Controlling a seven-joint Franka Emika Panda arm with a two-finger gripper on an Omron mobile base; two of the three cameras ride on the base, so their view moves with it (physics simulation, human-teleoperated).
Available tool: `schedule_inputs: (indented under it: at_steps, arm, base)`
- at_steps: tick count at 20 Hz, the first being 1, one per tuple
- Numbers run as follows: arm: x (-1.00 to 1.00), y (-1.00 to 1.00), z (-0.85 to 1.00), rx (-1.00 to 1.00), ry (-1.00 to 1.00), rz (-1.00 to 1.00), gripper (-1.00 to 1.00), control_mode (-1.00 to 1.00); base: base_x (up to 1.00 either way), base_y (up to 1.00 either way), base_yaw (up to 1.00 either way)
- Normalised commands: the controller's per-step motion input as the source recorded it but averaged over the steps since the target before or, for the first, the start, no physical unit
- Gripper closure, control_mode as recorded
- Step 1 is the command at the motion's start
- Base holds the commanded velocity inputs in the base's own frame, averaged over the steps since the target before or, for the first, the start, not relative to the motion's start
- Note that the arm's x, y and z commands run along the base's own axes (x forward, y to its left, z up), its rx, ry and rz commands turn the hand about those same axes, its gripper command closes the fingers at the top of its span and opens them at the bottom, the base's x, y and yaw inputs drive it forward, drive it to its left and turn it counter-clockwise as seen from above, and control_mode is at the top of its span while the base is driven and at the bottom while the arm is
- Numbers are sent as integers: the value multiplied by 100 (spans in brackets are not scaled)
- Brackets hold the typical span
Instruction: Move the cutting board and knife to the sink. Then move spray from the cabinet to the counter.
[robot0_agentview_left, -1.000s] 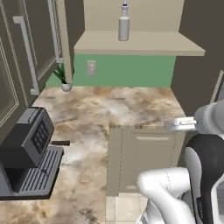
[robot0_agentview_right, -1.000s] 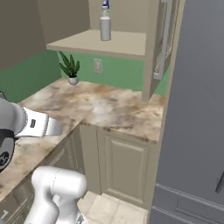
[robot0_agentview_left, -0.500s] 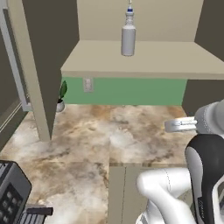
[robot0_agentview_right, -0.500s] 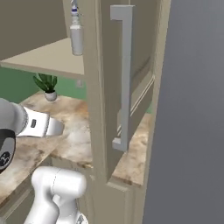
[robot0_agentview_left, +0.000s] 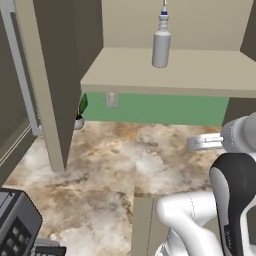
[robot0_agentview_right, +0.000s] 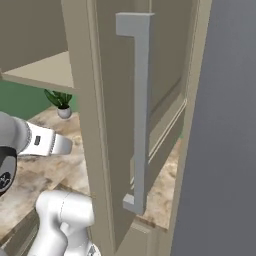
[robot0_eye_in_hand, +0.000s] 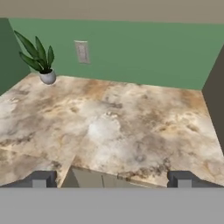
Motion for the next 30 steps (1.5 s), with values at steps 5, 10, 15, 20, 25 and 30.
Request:
schedule_inputs:
  at_steps: [5, 10, 15, 20, 25, 30]
  arm:
    - [0, 0, 0, 0, 0, 0, -100, 100]
    - [0, 0, 0, 0, 0, 0, -100, 100]
    - [0, 0, 0, 0, 0, 0, -100, 100]
    - [-32, 12, 27, 0, -6, -2, -100, -100]
    - [-66, 5, 73, 0, -15, 8, -100, -100]
    - [-45, 6, 98, -1, -18, 20, -100, -100]
  base:
    - [0, 2, 24]
    - [2, 0, -41]
    - [-1, 6, -64]
    - [0, 7, -6]
    - [0, 0, 0]
    - [0, 0, 0]
